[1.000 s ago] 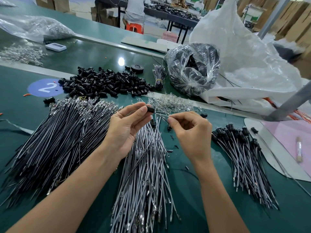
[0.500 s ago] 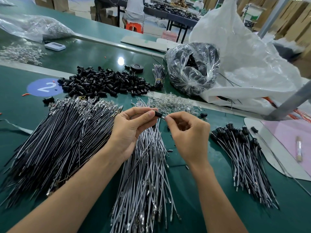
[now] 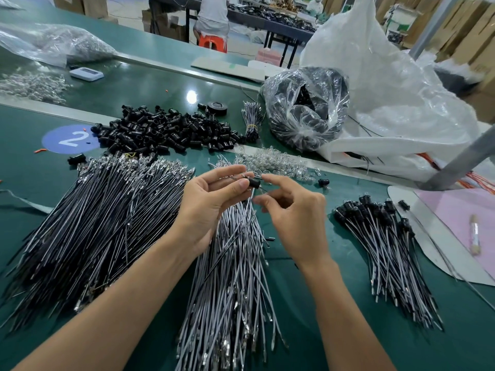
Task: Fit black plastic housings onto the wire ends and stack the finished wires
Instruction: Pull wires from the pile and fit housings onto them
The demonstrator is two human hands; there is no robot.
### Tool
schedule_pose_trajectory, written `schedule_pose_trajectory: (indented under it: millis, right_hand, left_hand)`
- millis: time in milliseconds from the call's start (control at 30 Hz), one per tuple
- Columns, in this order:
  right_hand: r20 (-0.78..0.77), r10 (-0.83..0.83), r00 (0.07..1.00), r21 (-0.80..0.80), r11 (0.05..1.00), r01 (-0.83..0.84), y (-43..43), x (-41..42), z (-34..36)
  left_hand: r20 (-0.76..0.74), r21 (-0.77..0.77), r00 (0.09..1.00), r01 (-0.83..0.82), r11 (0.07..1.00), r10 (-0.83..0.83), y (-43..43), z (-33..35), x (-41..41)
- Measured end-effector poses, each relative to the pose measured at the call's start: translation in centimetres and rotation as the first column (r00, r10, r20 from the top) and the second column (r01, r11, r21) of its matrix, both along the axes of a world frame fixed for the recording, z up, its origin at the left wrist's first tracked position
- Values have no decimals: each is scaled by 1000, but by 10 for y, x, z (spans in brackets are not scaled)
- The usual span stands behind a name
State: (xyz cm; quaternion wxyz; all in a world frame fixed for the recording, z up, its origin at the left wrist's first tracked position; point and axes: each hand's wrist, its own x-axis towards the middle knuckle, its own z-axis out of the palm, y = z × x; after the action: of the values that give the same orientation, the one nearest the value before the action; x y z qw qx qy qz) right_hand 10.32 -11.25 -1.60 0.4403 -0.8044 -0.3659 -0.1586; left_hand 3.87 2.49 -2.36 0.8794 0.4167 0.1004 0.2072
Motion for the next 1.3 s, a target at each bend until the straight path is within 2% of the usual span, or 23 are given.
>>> schedule_pose_trajectory:
  millis: [233,633,700,767,833,933,1033,1167,1300]
  right_hand:
    - [50,18,999,3,1000,-19,-6,3,5]
    - [-151,118,982,-28,992,-123,-8,5,4]
    - [-130,109,986,-41,993,-115,-7,4,5]
    - [-44,76,996,-69,994,-79,-7,4,5]
    - [74,34,997,-113,993,-26,-7,3,6]
    - [117,-36,992,-143,988,53,-9,4,7]
    - [99,-106,989,-162,979,121,-15,9,8]
    - [22,-187,982,-163,969,188,-25,18,11]
    - [-70,-184,980,-118,978,175,-26,20,13]
  left_hand:
    - [-61,172,998,32,985,-22,3,5,-4]
    - [-108,254,990,116,960,-91,4,3,-6]
    - [-112,225,990,115,968,-91,3,3,-5]
    - [-109,197,990,105,975,-85,2,3,-5]
    - [-97,227,994,67,972,-45,1,3,-4]
    - [-77,283,995,-36,958,60,3,4,-5]
    - [-63,212,980,-170,962,187,12,5,-8]
    - [-52,203,897,-421,884,439,25,5,-10]
    - [-27,222,871,-474,852,491,23,5,-9]
